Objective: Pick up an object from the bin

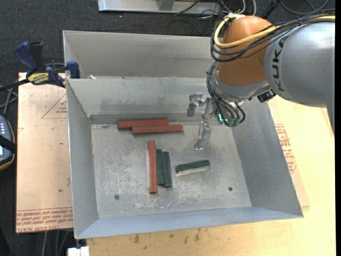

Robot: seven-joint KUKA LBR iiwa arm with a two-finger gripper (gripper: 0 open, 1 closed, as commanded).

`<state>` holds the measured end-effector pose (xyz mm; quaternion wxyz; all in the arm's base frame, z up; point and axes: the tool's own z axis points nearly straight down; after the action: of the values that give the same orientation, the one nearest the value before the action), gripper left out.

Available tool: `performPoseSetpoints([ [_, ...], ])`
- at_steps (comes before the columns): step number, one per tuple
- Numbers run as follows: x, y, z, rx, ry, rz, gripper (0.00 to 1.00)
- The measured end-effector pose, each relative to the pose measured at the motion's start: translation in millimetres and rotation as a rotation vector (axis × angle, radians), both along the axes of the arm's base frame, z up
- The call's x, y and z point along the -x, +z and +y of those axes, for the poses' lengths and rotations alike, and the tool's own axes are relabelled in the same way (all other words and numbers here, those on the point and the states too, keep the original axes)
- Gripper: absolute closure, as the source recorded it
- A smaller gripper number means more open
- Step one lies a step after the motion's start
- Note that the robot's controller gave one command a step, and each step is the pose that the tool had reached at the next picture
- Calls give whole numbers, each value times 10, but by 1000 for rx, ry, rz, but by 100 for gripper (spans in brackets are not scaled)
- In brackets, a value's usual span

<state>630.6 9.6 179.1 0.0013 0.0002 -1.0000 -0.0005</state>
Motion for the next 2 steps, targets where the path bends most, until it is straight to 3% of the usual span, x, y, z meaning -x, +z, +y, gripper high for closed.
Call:
performPoseSetpoints([
  [1,-94,-137,37,1,90,-11,0],
  [2,438,-736,-382,-1,256,-7,0],
])
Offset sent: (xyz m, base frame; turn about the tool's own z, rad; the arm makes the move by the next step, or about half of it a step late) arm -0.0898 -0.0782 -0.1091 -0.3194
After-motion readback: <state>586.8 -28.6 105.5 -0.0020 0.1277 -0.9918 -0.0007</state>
